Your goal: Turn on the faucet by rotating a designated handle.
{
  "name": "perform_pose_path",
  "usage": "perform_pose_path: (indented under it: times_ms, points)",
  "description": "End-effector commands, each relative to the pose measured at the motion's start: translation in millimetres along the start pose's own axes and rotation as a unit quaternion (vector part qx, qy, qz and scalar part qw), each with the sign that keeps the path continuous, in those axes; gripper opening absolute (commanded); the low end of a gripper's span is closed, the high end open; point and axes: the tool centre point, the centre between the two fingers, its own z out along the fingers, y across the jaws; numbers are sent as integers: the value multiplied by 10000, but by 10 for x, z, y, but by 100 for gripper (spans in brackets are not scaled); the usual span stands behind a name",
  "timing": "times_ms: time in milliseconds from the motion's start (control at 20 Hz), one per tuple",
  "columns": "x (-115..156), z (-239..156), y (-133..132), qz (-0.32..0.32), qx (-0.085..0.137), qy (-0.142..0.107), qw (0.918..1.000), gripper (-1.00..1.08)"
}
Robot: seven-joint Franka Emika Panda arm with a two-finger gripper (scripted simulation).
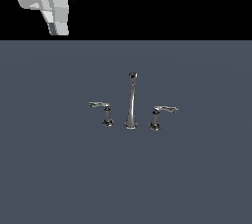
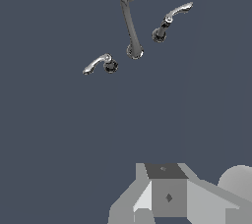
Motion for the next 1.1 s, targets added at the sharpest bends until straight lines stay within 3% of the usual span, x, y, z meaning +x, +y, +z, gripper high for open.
perform_pose_path:
  times_ms: [0, 500, 1050]
  points:
    - [37, 121, -102, 275, 14, -6, 9996, -100]
    - [233, 566, -455, 1275, 51, -28, 9918, -100]
    - [501, 1005, -757, 2253, 78, -40, 9743, -100]
